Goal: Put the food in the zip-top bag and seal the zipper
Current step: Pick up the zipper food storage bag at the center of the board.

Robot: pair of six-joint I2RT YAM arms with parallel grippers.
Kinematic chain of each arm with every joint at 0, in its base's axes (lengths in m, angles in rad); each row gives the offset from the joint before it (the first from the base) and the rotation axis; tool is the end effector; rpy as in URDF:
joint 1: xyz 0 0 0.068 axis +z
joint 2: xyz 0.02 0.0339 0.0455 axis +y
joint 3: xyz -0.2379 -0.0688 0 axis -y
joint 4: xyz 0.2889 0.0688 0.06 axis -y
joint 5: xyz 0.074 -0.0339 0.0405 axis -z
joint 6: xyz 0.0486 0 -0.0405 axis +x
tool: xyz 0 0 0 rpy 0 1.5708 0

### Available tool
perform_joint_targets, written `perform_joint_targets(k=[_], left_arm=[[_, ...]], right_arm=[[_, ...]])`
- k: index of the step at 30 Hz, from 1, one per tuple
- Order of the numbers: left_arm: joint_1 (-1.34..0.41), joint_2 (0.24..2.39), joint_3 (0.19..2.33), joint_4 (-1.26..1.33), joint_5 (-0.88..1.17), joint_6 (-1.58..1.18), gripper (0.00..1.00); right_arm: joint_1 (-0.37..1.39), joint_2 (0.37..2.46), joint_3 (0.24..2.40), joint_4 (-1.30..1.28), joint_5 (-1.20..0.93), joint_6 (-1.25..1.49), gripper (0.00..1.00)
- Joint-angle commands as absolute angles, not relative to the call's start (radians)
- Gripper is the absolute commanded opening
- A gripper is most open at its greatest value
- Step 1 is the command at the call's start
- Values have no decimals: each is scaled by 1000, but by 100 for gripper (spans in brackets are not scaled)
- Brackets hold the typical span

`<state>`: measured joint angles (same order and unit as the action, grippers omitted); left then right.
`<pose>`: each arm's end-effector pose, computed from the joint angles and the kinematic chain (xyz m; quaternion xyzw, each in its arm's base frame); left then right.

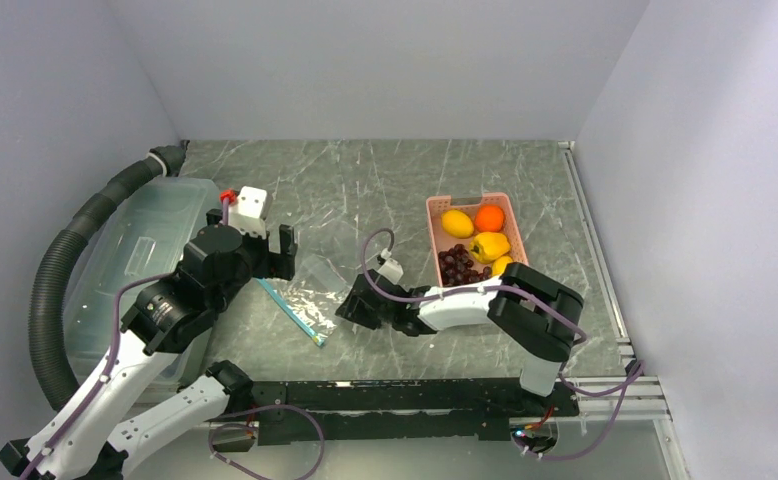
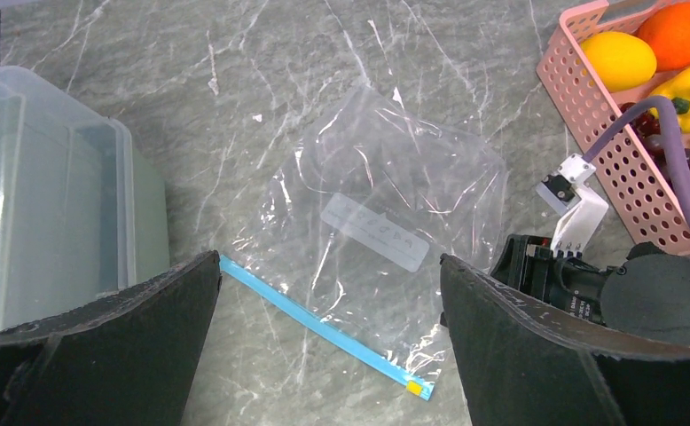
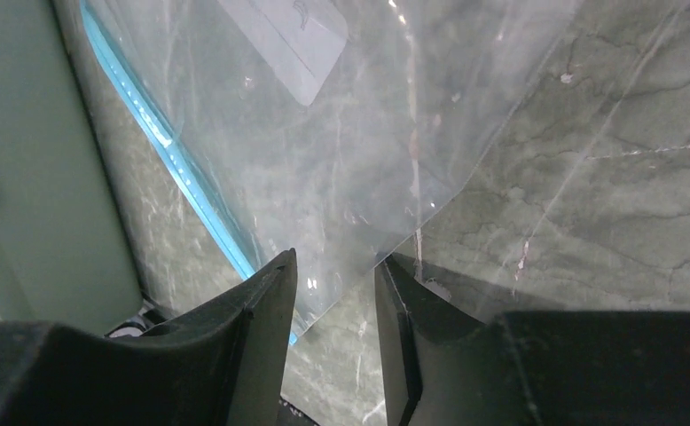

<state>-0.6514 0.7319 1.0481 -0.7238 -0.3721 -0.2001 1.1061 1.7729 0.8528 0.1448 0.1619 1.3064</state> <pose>0.1765 -0.1123 0.3721 0.0847 0.8231 -0.0822 0.5555 0.1762 0.3340 0.0677 0.1230 0.9112 0.3341 0.2073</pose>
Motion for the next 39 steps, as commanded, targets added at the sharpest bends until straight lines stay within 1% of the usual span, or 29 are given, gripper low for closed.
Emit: perform_joint_targets(k=[1,5,8,14,17,23,30,39], left_arm=[[-652,732,1039,-703,-364,-201,99],[-652,739,1036,-699,-361,-198,99],[-652,747,1037,-700,-363,-197,99],[-651,756,1035,-697,-360,-196,99],[-651,757,1034,-696,-357,-194,99],[-652,760,1032,-693,-347,-191,99],[-652,765,1026,-681,-292,-176,99],[-652,764,1018,-663,-208,-164,99]], right_arm=[[1109,1808,816,164,241,1346,41],[1108,1823,812,179,263,1368,36],[1107,1833,812,189,277,1379,31],[1094,1830,816,188,313,1378,14],[1079,1823,812,199,316,1371,0],[1068,1788,795,221,328,1344,0],[1061,1698,769,212,331,1279,0],[1013,1583,761,174,250,1181,0]])
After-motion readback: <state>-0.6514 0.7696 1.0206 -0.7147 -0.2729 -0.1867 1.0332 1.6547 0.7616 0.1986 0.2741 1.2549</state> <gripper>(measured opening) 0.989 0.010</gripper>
